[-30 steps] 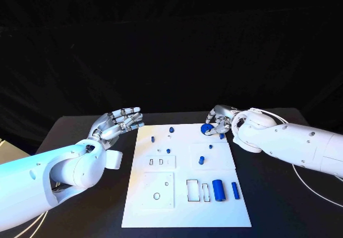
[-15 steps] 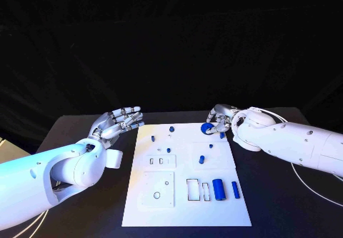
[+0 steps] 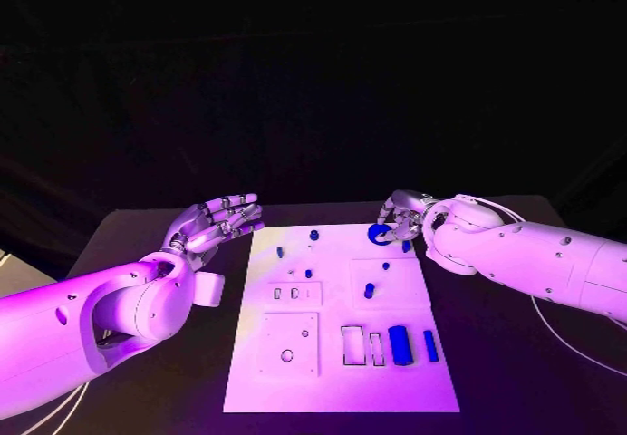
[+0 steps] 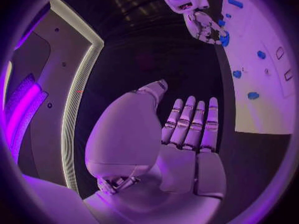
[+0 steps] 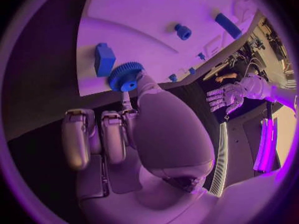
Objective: Assemble the parts on the task board
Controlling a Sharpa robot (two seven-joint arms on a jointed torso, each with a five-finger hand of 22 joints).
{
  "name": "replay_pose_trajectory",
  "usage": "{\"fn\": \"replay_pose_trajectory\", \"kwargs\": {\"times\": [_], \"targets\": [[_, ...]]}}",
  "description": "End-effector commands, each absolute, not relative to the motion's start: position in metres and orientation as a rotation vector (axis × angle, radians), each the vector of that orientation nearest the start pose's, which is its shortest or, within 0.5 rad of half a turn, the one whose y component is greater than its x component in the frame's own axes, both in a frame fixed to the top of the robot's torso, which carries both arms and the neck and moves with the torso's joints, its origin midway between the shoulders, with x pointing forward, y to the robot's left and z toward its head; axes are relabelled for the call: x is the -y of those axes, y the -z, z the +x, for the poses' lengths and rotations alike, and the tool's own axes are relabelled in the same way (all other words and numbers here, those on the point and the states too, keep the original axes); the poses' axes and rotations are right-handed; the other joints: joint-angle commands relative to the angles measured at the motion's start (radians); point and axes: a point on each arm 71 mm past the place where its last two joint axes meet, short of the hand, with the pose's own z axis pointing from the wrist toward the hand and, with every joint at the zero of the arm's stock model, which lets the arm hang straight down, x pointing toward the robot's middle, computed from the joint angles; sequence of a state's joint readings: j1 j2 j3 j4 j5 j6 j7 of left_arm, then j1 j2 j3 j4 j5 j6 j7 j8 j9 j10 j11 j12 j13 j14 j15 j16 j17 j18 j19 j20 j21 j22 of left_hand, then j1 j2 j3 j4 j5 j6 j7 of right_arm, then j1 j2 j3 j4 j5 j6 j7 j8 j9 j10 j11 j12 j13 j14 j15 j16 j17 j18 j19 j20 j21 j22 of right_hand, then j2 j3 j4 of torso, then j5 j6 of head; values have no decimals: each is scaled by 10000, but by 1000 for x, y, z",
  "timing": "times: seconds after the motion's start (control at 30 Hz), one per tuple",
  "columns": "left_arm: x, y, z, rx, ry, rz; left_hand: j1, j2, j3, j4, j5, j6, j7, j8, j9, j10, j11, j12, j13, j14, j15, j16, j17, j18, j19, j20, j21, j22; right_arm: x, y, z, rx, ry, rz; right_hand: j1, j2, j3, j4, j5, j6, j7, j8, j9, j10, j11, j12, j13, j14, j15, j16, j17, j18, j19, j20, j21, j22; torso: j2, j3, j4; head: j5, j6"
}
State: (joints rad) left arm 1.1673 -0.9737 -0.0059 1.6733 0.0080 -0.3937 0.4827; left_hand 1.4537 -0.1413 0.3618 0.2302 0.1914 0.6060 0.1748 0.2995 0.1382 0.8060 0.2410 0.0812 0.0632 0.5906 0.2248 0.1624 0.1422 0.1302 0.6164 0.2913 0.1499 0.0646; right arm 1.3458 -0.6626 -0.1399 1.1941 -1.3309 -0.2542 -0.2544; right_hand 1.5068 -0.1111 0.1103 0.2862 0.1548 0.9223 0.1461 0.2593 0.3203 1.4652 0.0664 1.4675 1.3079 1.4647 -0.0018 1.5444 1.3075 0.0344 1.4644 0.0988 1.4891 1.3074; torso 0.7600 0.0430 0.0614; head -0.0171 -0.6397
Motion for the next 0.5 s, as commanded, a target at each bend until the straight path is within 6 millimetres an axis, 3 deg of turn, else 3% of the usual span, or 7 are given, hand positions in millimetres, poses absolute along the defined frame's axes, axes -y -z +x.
{"fn": "replay_pose_trajectory", "kwargs": {"times": [0.03,0.2,0.5], "targets": [[-233,162,461,-12915,15693,-10958,-97,21,22,-67,-40,25,927,20,14,45,48,-35,11,131,-1,-4,21,-56,-51,1,-58,-6,221,174,560,-17852,-3472,82,127,229,337,-15,61,254,-74,120,29,15,-81,40,1556,895,-96,52,1873,-112,579,-29,51,1829,-3,2,-11,13,-19],[-232,162,461,-12932,15704,-10961,-95,28,30,-72,-39,39,940,28,17,55,48,-34,12,158,-1,-1,23,-56,-49,1,-59,-5,220,174,559,-17847,-3456,-32,152,232,589,-29,58,360,-120,159,24,22,-122,38,1563,896,-136,53,1879,-113,580,-68,56,1839,-5,9,-5,15,-22],[-231,162,461,-12970,15826,-10931,-89,36,40,-80,-37,10,956,15,10,62,48,-35,12,101,0,-24,5,-57,-44,1,-59,-3,207,167,549,-16627,-3431,-1228,-26,-112,776,-7,31,383,-121,157,-4,27,-127,31,1567,893,-150,47,1866,-127,605,-96,97,1891,-5,5,12,-18,35]]}}
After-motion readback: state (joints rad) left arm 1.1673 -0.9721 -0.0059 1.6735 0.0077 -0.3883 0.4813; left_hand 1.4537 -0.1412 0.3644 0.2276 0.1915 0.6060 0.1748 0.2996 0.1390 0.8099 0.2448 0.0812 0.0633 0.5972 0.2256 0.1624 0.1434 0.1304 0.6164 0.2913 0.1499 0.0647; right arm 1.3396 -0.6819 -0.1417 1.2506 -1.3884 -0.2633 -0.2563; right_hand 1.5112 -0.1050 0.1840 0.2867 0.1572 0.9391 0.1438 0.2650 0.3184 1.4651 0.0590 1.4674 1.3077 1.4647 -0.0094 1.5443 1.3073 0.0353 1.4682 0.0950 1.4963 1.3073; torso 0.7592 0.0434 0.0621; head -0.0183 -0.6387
